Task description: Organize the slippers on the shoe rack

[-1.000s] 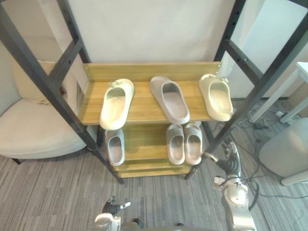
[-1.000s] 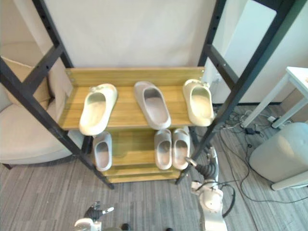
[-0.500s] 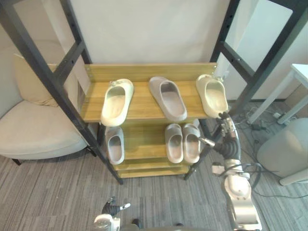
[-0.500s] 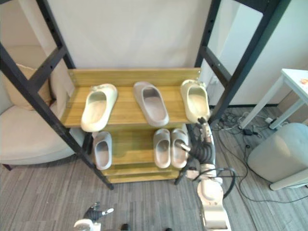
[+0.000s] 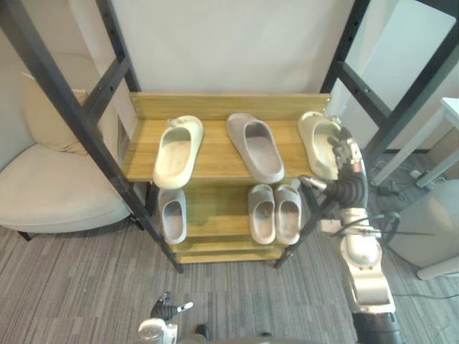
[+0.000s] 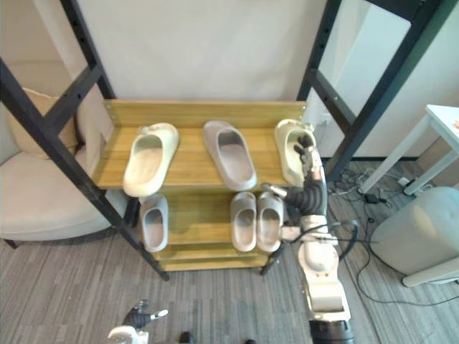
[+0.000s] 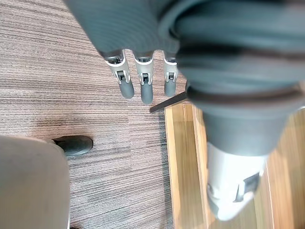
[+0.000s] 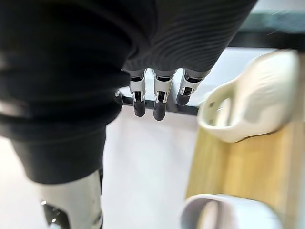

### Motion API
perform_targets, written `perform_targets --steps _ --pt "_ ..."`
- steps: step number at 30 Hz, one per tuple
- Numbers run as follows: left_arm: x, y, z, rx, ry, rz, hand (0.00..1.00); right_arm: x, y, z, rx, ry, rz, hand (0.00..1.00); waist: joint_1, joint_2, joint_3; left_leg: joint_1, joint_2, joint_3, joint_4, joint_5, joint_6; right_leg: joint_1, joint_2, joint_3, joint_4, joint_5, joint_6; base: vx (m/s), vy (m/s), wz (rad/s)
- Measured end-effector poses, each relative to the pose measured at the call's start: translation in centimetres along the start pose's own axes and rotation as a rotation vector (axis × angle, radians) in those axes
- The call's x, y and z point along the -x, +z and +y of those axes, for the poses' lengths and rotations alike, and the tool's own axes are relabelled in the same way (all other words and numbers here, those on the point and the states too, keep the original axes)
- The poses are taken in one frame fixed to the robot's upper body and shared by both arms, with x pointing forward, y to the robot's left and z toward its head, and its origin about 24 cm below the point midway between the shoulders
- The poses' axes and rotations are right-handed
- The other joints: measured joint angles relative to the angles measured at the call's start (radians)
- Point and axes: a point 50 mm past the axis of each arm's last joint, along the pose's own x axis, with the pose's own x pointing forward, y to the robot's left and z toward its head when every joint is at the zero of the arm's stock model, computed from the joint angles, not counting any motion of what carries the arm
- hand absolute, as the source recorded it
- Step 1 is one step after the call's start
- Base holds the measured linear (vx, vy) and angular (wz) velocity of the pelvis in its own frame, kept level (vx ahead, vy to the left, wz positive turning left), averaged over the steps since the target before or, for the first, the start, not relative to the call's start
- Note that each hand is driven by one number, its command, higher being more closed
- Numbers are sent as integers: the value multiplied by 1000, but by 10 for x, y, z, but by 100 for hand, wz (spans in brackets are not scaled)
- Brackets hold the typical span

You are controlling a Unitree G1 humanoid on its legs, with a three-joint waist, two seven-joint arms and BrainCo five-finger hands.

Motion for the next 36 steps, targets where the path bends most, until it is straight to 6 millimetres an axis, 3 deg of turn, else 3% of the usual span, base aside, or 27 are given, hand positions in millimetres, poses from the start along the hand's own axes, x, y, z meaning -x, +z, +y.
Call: perform_targets --steps 7,13,17,18,24,36 --pt "0 1 0 3 0 -5 0 -31 -6 5 35 77 -5 0 4 5 9 3 3 -21 -31 14 -7 -1 0 -17 1 1 -1 -38 -25 9" --pt "-1 8 3 18 7 -33 0 -65 -4 12 96 134 -22 0 27 9 39 -9 13 -32 -42 29 -8 -14 15 -28 1 21 -4 -22 -17 4" --pt "2 -2 9 11 22 -6 0 -86 -5 12 149 165 -9 0 36 9 48 -15 12 -42 -42 35 -3 -16 16 -37 1 21 -4 2 -17 8" --pt "5 -12 12 10 30 22 0 -94 -6 10 162 158 0 0 41 5 54 -18 12 -44 -41 35 -3 -19 16 -37 1 21 -4 4 -12 5" --pt "16 -42 17 33 51 107 0 -113 -10 7 218 156 44 0 53 2 60 -39 10 -59 -37 41 4 -32 15 -53 -2 37 -17 7 -4 7" --pt "16 -41 19 52 59 98 0 -134 -9 -8 299 101 80 0 79 -9 91 -48 -1 -77 -42 52 11 -34 7 -67 -6 43 -25 -13 -4 4"
